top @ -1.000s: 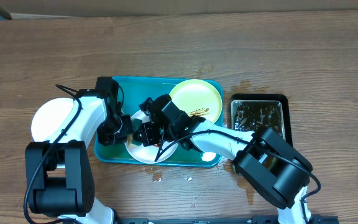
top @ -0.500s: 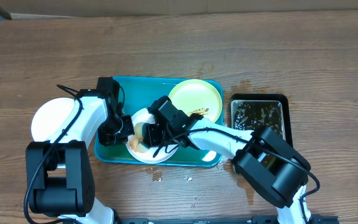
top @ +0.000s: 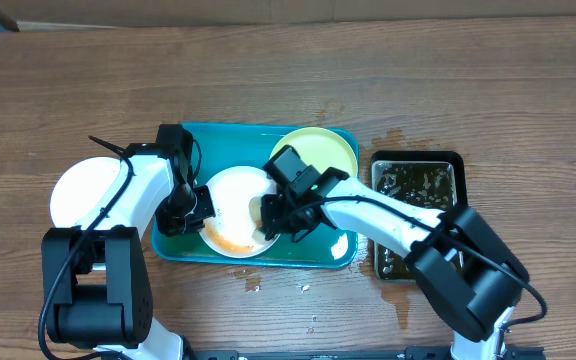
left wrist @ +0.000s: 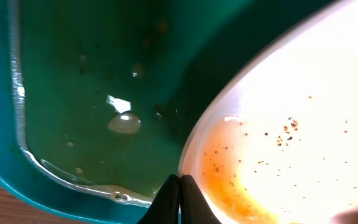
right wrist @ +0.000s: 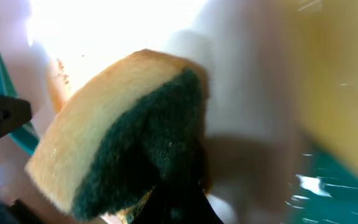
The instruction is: Clean dirty plates on tray and stack at the side
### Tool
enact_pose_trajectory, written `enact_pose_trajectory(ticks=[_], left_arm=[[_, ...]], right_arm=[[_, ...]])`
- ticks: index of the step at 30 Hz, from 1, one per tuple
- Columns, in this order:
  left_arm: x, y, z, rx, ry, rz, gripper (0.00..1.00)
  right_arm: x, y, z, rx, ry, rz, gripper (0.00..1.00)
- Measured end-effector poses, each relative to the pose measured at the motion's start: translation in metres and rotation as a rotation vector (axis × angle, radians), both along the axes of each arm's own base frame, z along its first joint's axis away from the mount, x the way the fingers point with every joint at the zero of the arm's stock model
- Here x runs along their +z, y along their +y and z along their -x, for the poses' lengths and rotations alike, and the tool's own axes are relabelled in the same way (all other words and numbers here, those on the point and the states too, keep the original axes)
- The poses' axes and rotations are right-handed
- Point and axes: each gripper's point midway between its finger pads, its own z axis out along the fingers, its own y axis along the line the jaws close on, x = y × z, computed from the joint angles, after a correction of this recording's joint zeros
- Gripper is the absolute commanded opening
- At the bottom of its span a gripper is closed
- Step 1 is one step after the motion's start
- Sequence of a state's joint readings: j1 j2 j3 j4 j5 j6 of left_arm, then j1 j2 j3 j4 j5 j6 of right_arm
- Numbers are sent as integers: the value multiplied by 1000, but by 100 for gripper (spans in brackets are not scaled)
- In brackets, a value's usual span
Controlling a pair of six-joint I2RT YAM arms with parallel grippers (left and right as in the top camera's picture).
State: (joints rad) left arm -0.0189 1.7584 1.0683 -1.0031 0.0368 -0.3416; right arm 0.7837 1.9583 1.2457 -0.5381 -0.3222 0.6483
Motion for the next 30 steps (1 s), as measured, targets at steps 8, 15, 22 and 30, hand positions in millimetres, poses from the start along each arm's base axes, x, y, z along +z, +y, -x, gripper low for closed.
enact_pose_trajectory(ticks=[8,15,22,30], left_arm=[[9,11,3,2,-11,-51,4],[51,26,-4,12,-162,-129,4],[85,36,-9,22,-291,-184,10],[77,33,-9,41,-265,-169,43]], right_arm=[[30,-13,-6,44,-104,4,4],[97,-37,-20,13,-227,-60,4],[102,-131,-32,-166,-175,131,4],[94,-171,-33,-189,-109,180,4]])
